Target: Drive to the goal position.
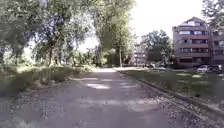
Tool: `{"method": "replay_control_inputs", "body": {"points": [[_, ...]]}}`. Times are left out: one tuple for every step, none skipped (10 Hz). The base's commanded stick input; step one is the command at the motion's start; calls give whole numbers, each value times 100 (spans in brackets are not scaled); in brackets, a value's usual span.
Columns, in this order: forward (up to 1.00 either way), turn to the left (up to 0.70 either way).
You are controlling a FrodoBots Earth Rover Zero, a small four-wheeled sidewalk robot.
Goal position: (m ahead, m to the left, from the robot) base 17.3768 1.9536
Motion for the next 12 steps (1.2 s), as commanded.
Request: {"method": "replay_control_inputs", "body": {"points": [[85,0],[85,0],[85,0],[85,0],[85,0],[85,0],[85,0],[85,0],[85,0],[85,0],[85,0],[85,0]]}}
